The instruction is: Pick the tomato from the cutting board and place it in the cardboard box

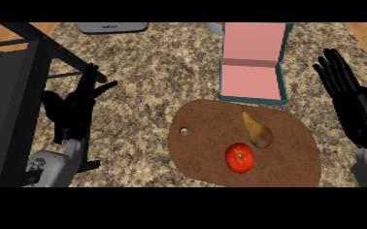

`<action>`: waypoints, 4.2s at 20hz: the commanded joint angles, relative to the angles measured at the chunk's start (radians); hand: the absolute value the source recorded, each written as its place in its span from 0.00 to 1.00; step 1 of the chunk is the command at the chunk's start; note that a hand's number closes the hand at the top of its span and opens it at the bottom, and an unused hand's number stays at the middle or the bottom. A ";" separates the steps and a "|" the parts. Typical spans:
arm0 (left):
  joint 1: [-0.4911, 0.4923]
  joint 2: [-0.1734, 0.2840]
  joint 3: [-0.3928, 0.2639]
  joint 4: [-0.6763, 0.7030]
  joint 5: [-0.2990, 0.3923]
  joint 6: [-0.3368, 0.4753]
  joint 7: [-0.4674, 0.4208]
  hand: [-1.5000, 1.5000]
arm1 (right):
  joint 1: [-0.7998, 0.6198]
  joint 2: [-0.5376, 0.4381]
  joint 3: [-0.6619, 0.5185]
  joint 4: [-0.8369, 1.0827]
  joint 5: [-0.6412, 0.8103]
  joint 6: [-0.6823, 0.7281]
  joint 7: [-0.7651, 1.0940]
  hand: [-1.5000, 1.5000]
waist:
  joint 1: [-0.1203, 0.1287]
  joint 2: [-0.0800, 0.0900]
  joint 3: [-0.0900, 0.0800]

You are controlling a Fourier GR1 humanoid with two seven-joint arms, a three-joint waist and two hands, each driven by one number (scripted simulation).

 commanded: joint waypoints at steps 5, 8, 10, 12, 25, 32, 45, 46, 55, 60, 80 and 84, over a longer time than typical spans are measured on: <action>-0.076 0.180 -0.228 -0.109 0.003 -0.030 -0.043 0.50 | 0.163 0.106 0.121 -0.007 0.136 -0.188 0.081 0.00 | -0.046 0.027 -0.071; -0.103 0.249 -0.289 -0.053 0.140 -0.039 -0.073 0.50 | 0.151 -0.083 0.104 0.025 0.337 -0.188 0.026 0.00 | -0.071 0.022 -0.090; -0.122 0.297 -0.352 -0.058 0.214 -0.026 -0.107 0.50 | 0.210 -0.088 0.122 0.046 0.415 -0.251 0.035 0.00 | -0.087 0.022 -0.081; -0.104 0.322 -0.378 -0.124 0.156 -0.018 -0.097 0.50 | 0.237 -0.128 0.156 0.042 0.528 -0.292 0.025 0.00 | -0.079 0.019 -0.082; -0.039 0.352 -0.337 -0.200 0.127 -0.009 -0.105 0.50 | 0.396 -0.253 0.397 -0.396 1.049 -0.239 0.515 0.00 | -0.082 0.029 -0.087; -0.094 0.273 -0.358 -0.151 0.109 -0.024 -0.119 0.50 | 0.392 -0.133 0.600 -0.667 1.204 -0.004 0.947 0.00 | -0.043 0.043 -0.080; -0.119 0.218 -0.309 -0.096 0.071 -0.103 -0.111 0.50 | 0.145 0.306 0.735 -0.534 1.380 0.292 1.305 0.00 | -0.001 0.043 -0.071; -0.103 0.179 -0.347 -0.092 0.037 -0.073 -0.118 0.50 | 0.121 0.355 0.734 -0.478 1.389 0.292 1.311 0.00 | 0.001 0.044 -0.071; -0.103 0.140 -0.257 -0.020 0.022 -0.173 -0.146 0.50 | 0.126 0.482 0.712 -0.346 1.479 0.278 1.246 0.00 | -0.005 0.043 -0.071; -0.096 0.097 -0.225 -0.022 -0.033 -0.208 -0.116 0.50 | 0.175 0.435 0.670 -0.322 1.497 0.263 1.145 0.00 | -0.007 0.042 -0.070; 0.006 -0.019 -0.110 -0.106 -0.197 -0.306 -0.054 0.50 | 0.105 0.519 0.573 -0.127 1.437 0.284 1.103 0.00 | -0.001 0.042 -0.070; 0.001 -0.038 -0.060 -0.123 -0.213 -0.346 -0.018 0.50 | 0.245 0.468 0.587 -0.177 1.497 0.254 1.026 0.00 | -0.006 0.042 -0.070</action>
